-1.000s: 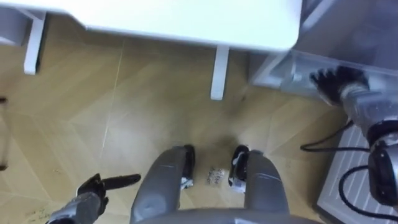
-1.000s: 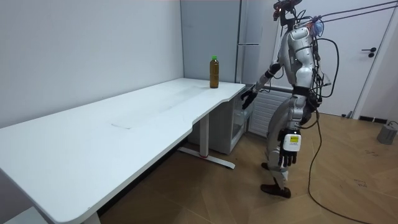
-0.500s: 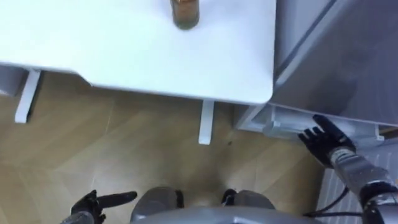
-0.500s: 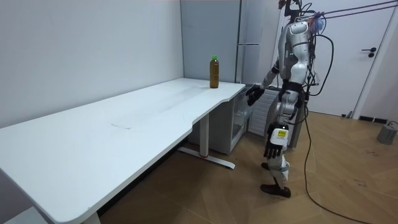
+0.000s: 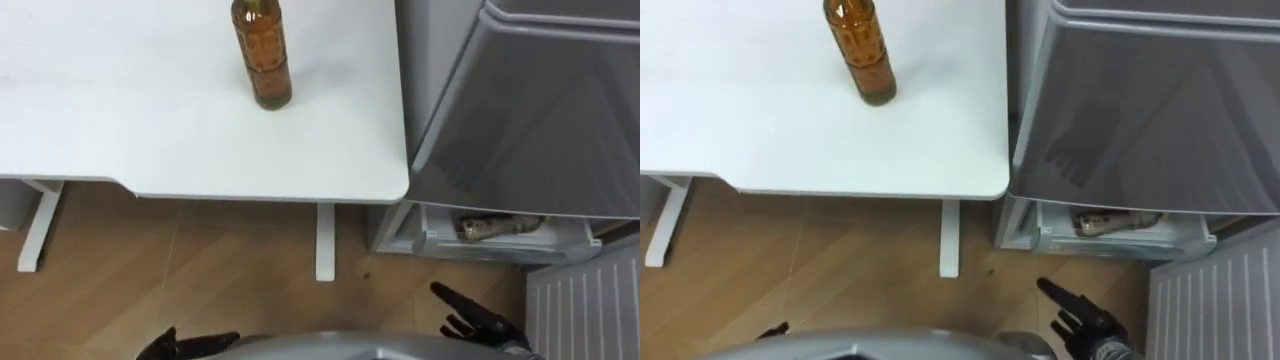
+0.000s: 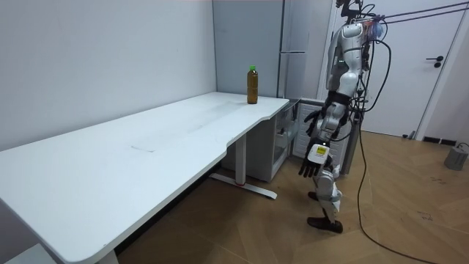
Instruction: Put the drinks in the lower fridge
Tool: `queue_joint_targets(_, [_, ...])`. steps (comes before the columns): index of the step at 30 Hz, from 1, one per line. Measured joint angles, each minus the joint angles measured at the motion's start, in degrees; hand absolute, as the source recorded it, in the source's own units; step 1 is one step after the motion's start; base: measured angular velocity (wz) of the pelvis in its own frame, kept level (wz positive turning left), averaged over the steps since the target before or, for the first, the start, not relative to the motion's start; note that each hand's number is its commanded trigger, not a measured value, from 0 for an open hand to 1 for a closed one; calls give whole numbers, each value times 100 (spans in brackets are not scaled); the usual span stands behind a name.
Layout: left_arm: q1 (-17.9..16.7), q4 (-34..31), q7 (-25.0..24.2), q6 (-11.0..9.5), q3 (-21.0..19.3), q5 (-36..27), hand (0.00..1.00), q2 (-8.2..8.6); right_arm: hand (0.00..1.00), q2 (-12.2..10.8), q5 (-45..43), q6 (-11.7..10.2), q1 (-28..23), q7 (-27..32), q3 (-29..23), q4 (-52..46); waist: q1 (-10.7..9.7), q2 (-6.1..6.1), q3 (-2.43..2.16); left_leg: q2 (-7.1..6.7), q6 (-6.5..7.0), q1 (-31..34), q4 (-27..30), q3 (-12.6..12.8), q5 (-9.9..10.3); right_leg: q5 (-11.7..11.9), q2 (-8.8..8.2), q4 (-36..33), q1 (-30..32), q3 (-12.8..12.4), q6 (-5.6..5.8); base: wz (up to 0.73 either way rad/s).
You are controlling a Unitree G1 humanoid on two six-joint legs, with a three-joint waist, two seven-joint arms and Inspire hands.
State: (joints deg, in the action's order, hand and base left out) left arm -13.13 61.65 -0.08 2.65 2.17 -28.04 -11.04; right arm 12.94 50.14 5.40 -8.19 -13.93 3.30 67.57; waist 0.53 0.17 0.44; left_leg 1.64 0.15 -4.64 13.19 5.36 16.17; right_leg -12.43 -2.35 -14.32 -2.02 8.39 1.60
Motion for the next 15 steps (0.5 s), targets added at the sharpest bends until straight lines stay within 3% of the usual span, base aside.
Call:
queue_joint_targets(5, [-36, 22, 104, -15, -161, 60, 0, 21, 0, -75, -1424, -63, 30, 9, -2, 247, -3, -131, 10, -3, -6, -19, -39, 1, -33, 17, 8, 76, -24, -15, -10, 0])
queue_joint_targets(6, [-20, 24, 115, -8, -220, 82, 0, 27, 0, -114, -1618, -53, 22, 11, -6, 259, -2, -129, -5, -2, -6, -40, -41, 4, -32, 20, 15, 87, -41, -33, -7, -3])
queue_joint_targets(7, [-39, 30, 115, 16, -296, 135, 0, 36, 0, -147, -1734, -47, 21, 11, -34, 309, -4, -179, 41, -1, -6, -94, -57, 6, -32, 31, 21, 123, -103, -38, -3, -3])
queue_joint_targets(15, [34, 179, 422, 339, -661, 242, 0, 114, 0, -178, -2049, -21, 65, 195, -271, 527, -40, -66, 10, 5, -6, -344, -177, -47, -30, 73, 53, 262, -369, -37, -6, -1])
